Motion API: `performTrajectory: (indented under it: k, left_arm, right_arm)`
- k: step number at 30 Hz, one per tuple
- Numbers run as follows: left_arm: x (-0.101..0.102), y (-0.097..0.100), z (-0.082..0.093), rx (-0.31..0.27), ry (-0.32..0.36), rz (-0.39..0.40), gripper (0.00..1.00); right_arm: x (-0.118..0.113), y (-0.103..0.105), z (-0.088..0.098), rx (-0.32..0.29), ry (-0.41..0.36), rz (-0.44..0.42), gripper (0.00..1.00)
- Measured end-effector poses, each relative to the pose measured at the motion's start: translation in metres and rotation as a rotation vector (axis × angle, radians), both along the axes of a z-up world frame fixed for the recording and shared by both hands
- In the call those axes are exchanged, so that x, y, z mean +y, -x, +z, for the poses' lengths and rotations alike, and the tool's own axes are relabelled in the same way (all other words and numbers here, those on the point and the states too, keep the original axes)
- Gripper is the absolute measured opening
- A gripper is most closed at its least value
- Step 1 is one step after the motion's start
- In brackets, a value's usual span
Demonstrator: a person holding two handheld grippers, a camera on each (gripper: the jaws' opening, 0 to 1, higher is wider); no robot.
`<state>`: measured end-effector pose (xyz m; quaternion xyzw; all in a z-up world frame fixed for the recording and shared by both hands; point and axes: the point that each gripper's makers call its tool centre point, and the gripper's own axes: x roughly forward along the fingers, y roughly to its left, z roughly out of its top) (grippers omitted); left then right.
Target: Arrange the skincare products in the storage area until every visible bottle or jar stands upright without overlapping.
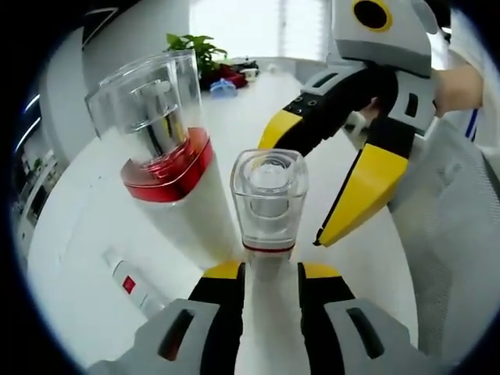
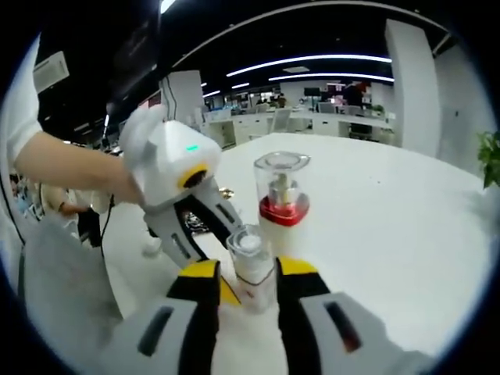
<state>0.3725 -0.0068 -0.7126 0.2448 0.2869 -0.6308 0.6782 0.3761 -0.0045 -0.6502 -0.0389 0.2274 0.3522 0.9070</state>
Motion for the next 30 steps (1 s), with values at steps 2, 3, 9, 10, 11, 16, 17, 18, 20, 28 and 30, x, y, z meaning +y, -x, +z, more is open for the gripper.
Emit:
performTrajectory:
  k: [2, 3, 9, 10, 11, 16, 17, 18, 20, 28, 30]
  left_arm:
    - [0.002, 0.001, 0.002, -0.001, -0.002, 0.005, 0.25]
    - [0.003, 0.001, 0.003, -0.001, -0.003, 0.008, 0.25]
    - [0.013, 0.009, 0.008, 0.013, -0.022, 0.039, 0.34]
    - [0.015, 0.010, 0.009, 0.018, -0.026, 0.046, 0.36]
    - [0.018, 0.012, 0.010, 0.022, -0.029, 0.056, 0.38]
    - [0.034, 0.016, 0.016, 0.016, -0.035, 0.098, 0.43]
    - [0.036, 0.017, 0.018, 0.016, -0.034, 0.109, 0.44]
    - [0.040, 0.019, 0.020, 0.017, -0.031, 0.127, 0.46]
    - [0.048, 0.022, 0.022, 0.022, -0.026, 0.153, 0.48]
    - [0.074, 0.031, 0.037, 0.030, 0.009, 0.282, 0.59]
    - [0.080, 0.033, 0.040, 0.028, 0.017, 0.306, 0.61]
  right_arm:
    - [-0.001, 0.002, 0.000, 0.000, 0.010, 0.000, 0.32]
    - [-0.002, 0.003, -0.001, 0.002, 0.017, 0.000, 0.33]
    - [-0.003, 0.012, -0.001, 0.021, 0.022, -0.005, 0.38]
    - [-0.003, 0.013, -0.001, 0.022, 0.023, -0.006, 0.39]
    - [-0.003, 0.015, 0.000, 0.022, 0.023, -0.006, 0.40]
    - [-0.005, 0.024, -0.001, 0.036, 0.032, -0.009, 0.48]
    - [-0.005, 0.026, -0.001, 0.038, 0.033, -0.008, 0.49]
    - [-0.005, 0.028, -0.001, 0.039, 0.036, -0.006, 0.50]
    - [-0.005, 0.032, -0.001, 0.037, 0.041, -0.002, 0.52]
    - [-0.005, 0.039, 0.006, 0.024, 0.062, -0.001, 0.64]
    - [-0.006, 0.042, 0.007, 0.025, 0.062, -0.004, 0.66]
